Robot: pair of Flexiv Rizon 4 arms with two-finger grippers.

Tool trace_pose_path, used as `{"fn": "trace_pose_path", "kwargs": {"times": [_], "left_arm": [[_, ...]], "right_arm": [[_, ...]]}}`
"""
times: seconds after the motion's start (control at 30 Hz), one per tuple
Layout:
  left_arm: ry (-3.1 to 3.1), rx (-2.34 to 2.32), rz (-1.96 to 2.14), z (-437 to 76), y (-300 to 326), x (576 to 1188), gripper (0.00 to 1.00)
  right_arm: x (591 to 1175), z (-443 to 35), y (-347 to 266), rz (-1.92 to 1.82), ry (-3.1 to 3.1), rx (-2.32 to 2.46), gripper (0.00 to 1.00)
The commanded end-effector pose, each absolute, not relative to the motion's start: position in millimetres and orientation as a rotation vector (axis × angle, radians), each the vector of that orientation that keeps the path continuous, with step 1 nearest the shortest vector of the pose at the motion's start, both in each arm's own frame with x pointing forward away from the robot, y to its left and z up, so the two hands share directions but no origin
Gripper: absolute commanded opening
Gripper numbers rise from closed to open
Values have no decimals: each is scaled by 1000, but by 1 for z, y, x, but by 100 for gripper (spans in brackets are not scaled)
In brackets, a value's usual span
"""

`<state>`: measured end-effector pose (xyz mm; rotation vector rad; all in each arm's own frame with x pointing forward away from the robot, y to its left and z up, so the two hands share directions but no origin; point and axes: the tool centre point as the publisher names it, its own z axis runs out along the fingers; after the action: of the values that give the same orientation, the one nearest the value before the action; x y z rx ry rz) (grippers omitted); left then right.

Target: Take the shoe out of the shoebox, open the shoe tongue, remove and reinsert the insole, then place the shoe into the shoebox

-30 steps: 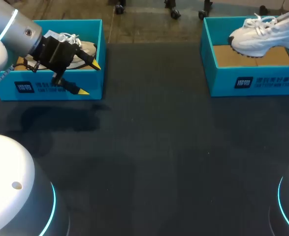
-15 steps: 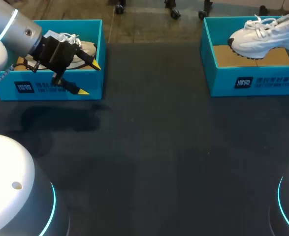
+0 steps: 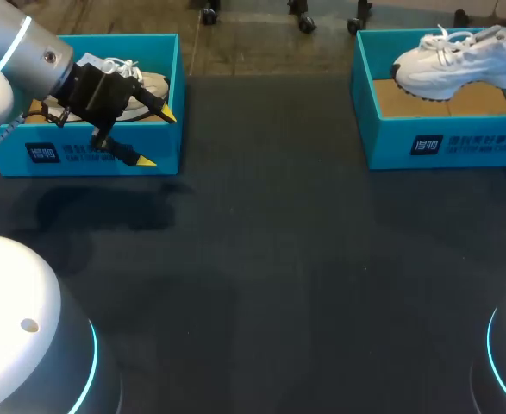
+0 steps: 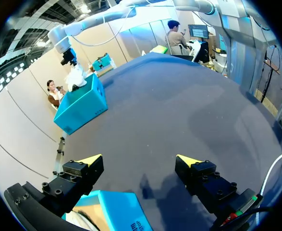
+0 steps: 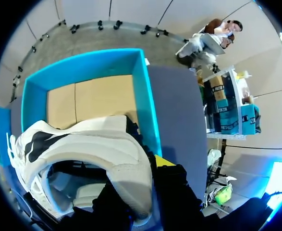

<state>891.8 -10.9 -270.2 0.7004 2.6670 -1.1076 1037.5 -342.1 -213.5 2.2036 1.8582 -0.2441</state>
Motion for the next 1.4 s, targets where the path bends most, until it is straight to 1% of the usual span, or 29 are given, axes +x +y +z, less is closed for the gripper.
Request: {"fn": "trace_pose_path", "kwargs": {"times": [0.03, 0.27, 0.6, 0.87, 1.4], "left_arm": [[2669, 700, -1102, -270, -11, 891, 100], [2669, 700, -1102, -270, -11, 891, 100], [2669, 700, -1102, -270, -11, 891, 100], [2669, 700, -1102, -270, -11, 891, 100], [2669, 700, -1102, -270, -11, 891, 100]], "right_arm": [[1054, -221, -344, -254, 1838, 2230, 0], [1066, -240, -350, -278, 1805, 2240, 0], [1064, -269, -353, -288, 1760, 2285, 0], [1051, -290, -351, -307, 1762, 2318, 0], [1020, -315, -349, -371, 1774, 2328, 0]]}}
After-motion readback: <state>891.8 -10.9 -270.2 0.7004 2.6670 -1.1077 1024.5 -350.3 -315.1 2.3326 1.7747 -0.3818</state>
